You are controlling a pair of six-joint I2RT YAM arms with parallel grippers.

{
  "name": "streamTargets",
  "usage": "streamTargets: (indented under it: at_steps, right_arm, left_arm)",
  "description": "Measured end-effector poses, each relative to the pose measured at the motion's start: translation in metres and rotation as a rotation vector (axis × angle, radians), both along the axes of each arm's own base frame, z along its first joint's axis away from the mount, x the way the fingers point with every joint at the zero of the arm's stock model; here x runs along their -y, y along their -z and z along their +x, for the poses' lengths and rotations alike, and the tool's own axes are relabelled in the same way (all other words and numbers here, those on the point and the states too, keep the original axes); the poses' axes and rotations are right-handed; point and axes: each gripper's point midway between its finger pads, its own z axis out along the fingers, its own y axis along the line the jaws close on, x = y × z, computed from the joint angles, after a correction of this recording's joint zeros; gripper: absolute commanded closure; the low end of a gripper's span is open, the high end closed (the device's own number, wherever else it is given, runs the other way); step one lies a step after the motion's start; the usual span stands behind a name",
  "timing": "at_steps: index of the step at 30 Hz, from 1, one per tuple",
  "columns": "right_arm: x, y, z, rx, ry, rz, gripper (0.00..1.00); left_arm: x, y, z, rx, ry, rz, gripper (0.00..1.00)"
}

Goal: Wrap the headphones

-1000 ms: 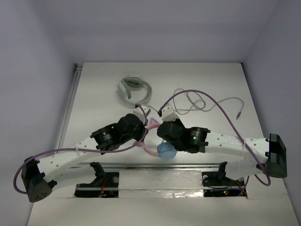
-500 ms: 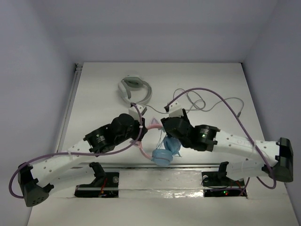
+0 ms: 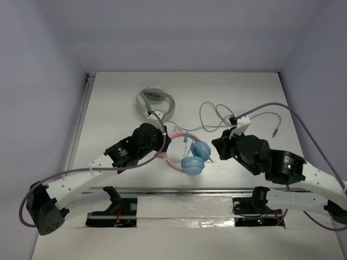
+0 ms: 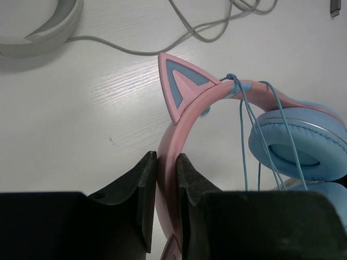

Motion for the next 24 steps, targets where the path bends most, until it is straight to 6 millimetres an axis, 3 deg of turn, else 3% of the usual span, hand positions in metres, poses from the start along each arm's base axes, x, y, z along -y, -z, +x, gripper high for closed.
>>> streamTargets:
  at_steps: [6,12,17,24]
  right_arm:
    - [0.012,-0.021,0.002,0.047,0.055,0.147,1.00]
    - [0.020,-0.001,0.000,0.045,0.079,0.189,0.97]
    - [0.018,0.012,-0.001,0.033,0.077,0.216,0.93]
    - [0.024,0.014,-0.003,0.037,0.093,0.281,0.86]
  left_arm:
    - [0.007,0.021,0.020,0.032,-0.088,-0.055,1.00]
    - [0.003,0.064,0.030,0.012,-0.156,-0.016,1.00]
    - [-0.002,0.090,0.035,-0.025,-0.194,0.010,1.00]
    - [-0.013,0.109,0.036,-0.042,-0.244,0.000,0.74]
